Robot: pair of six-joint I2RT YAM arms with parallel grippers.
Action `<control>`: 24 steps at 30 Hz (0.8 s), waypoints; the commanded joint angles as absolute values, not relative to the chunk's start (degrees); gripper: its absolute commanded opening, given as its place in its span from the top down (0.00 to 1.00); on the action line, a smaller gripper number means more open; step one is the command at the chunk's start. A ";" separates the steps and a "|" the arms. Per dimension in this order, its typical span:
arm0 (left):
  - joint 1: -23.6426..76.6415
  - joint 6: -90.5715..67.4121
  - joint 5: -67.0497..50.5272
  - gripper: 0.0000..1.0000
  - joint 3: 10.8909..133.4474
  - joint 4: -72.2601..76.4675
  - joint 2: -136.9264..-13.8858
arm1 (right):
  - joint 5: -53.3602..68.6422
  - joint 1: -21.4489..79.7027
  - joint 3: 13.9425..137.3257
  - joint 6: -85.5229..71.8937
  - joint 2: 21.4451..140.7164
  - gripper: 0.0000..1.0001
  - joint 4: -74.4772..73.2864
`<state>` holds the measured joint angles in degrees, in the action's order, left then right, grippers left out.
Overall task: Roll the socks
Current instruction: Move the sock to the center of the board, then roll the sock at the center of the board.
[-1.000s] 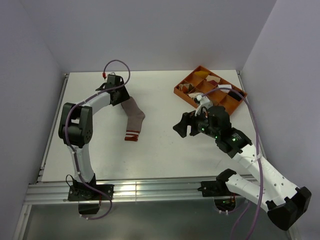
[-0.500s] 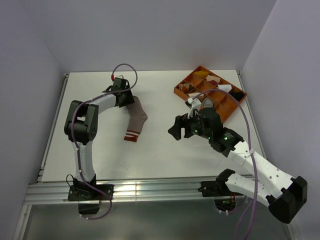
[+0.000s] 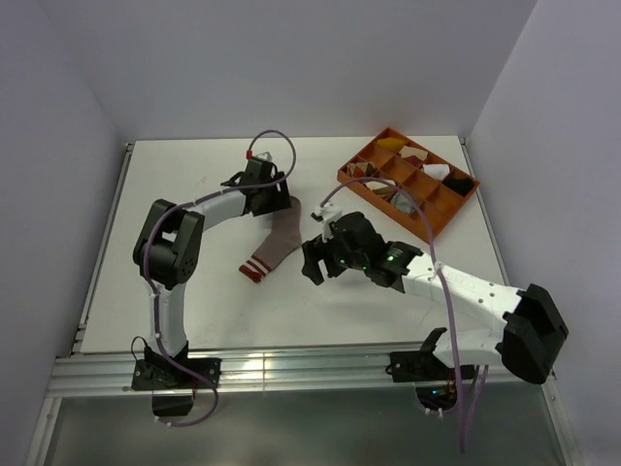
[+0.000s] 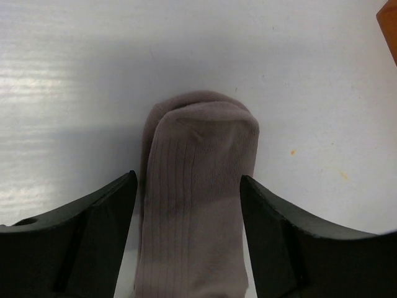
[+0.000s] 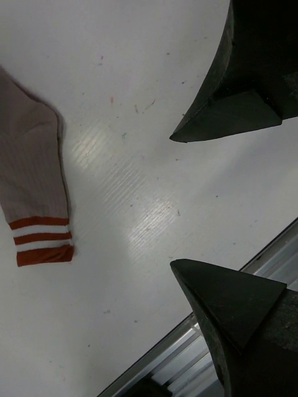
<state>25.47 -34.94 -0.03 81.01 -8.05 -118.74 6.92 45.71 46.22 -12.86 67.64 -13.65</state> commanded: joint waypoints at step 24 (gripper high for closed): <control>-4.13 -36.47 -2.81 0.03 50.39 -26.28 -61.09 | -7.99 63.98 81.29 5.71 112.32 0.33 -13.80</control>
<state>-3.86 -38.09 -1.34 55.22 -26.28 -63.26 -5.23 62.54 77.73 3.29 110.69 -13.02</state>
